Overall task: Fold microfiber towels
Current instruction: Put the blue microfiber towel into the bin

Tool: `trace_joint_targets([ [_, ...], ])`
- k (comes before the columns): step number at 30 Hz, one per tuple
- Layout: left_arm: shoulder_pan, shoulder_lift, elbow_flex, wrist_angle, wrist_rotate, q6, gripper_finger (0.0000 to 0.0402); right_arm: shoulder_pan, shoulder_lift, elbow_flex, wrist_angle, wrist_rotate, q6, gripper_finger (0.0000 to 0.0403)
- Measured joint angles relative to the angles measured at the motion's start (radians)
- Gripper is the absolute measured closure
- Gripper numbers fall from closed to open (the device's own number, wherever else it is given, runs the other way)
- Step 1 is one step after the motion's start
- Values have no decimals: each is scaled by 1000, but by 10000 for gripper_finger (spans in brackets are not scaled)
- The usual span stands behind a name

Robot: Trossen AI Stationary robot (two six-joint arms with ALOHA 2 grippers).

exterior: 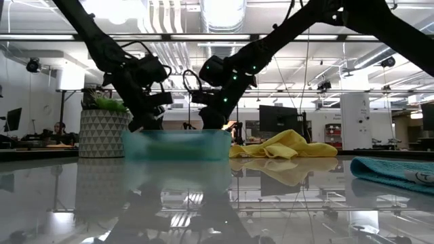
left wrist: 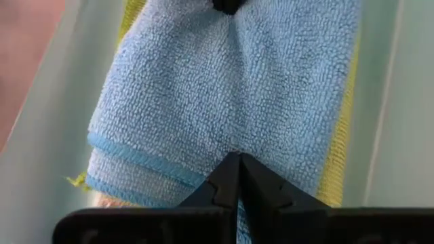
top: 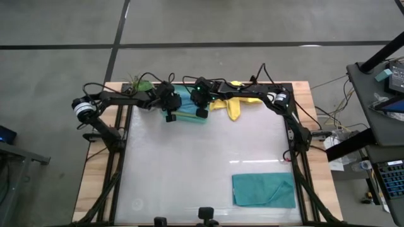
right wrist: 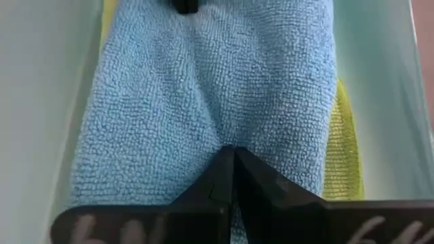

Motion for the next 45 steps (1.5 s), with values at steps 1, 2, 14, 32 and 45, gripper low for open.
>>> trace_joint_targets([
  [1,0,-11,0,-6,-1,0,400,0,0,0,-1,0,0,394],
  [2,0,-25,0,-13,-3,0,400,0,-2,0,-2,1,-1,394],
  [14,11,-156,0,79,-30,27,400,1,-66,0,-16,3,-11,394],
  [32,13,104,1,247,-240,6,400,1,-14,-1,-27,-3,14,394],
  [45,-3,-99,0,204,-239,0,400,4,-92,-1,-110,-1,33,394],
])
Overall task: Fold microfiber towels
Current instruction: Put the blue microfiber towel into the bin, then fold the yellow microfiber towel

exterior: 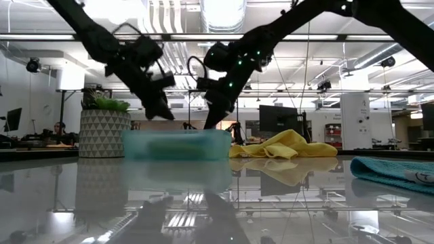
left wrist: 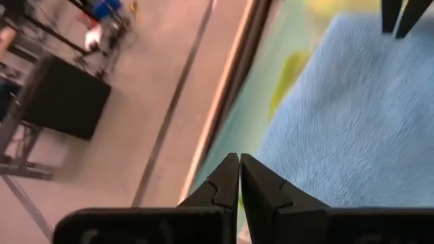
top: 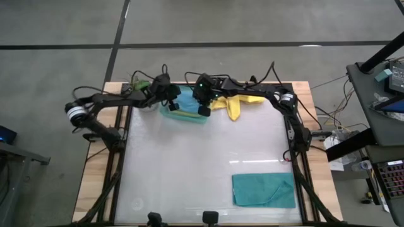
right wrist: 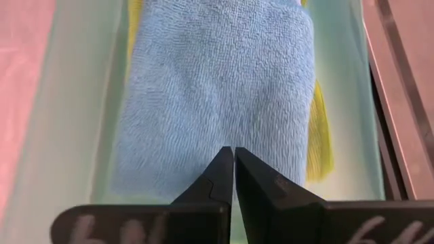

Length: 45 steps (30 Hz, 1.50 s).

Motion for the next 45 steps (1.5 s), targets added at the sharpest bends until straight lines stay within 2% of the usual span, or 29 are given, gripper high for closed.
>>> trace_joint_targets([
  [9,-113,-228,-55,-14,65,-80,400,4,-101,0,-181,3,4,394],
  [12,-163,-294,-86,-12,87,-124,400,4,-127,-9,-235,43,-8,394],
  [20,-282,-445,-190,-9,94,-185,400,-34,-200,-163,-209,103,-34,394],
  [27,-308,-496,-214,-8,94,-187,400,-92,-188,-241,-174,100,-32,374],
  [37,-308,-470,-217,-9,93,-184,400,-150,-188,-386,159,95,-82,269],
  [41,-308,-462,-219,-7,89,-184,400,-152,-188,-473,318,92,-133,249],
  [45,-308,-462,-222,-1,89,-184,400,-151,-187,-543,453,76,-123,246],
])
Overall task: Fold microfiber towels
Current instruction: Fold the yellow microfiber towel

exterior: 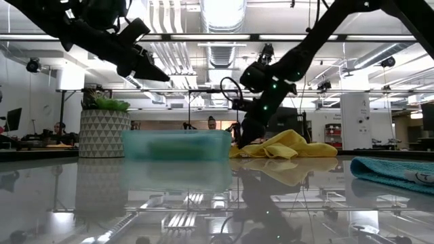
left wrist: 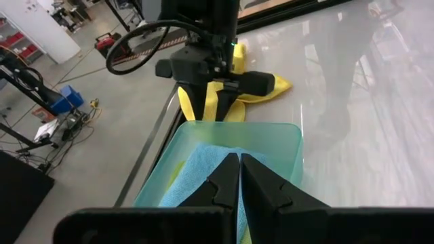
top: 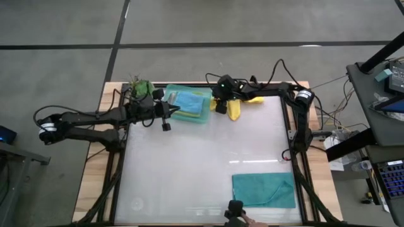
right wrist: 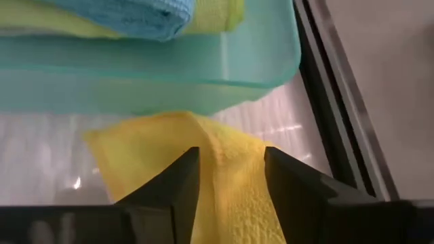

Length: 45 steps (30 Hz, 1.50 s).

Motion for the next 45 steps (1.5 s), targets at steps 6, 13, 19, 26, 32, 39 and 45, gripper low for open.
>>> trace_joint_targets([
  [6,0,-2,-1,6,0,0,400,-4,1,-59,120,0,56,272],
  [13,0,-3,-2,31,0,0,400,-4,10,-124,285,55,105,351],
  [19,0,4,-3,35,1,-17,400,3,-44,-121,214,175,104,393],
  [26,-11,34,-5,231,18,-53,400,50,-256,-97,-1,260,169,394],
  [32,-75,111,-4,431,63,-52,385,163,-465,-100,-106,297,220,394],
  [39,-210,212,-2,612,10,-51,309,364,-585,-100,-96,311,364,394],
  [45,-328,320,0,804,-42,-43,238,540,-561,-102,-17,412,439,394],
])
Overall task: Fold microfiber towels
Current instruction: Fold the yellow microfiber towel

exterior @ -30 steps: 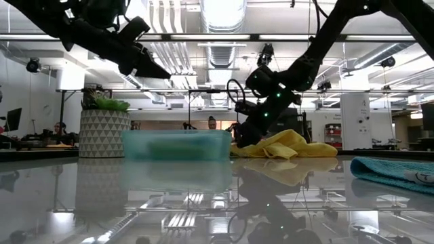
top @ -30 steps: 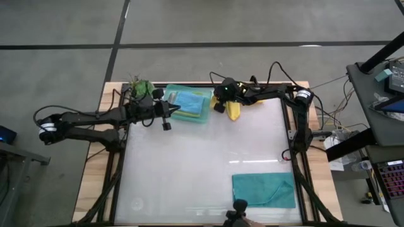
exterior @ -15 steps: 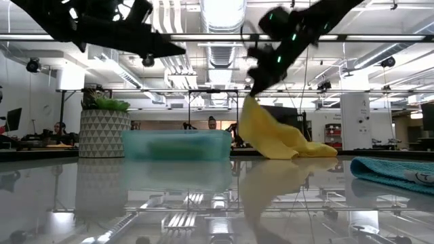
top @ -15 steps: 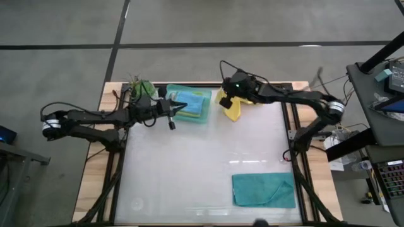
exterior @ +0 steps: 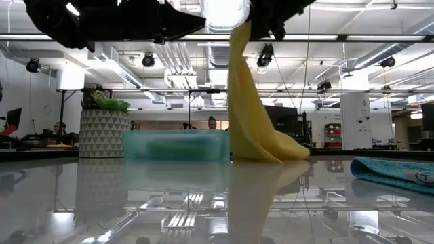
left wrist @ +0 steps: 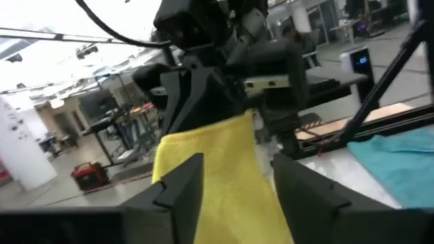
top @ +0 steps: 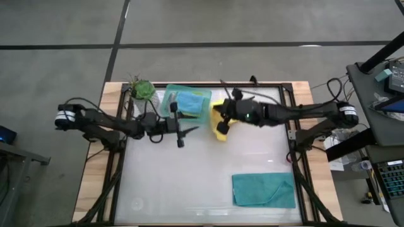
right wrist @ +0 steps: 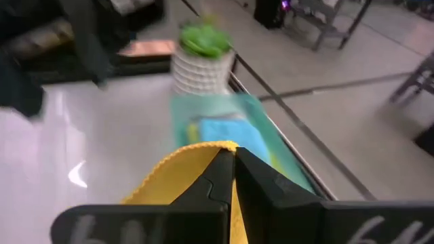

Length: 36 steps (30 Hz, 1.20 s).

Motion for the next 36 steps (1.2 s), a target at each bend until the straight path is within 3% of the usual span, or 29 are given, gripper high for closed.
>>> trace_joint_targets([
  [6,-109,115,46,50,-191,2,195,111,67,58,49,140,69,394],
  [10,-182,189,110,50,-330,2,174,140,122,133,50,173,116,394],
  [15,-271,255,182,51,-765,61,156,152,192,227,18,174,130,394],
  [17,-297,267,201,49,-865,97,153,152,214,268,-16,177,130,394],
  [20,-322,278,217,49,-908,71,153,152,245,316,-52,213,128,394],
  [27,-331,353,242,49,-1146,19,153,152,303,387,-68,288,154,394],
  [36,-298,447,348,56,-1217,85,153,152,301,393,-89,288,162,394],
])
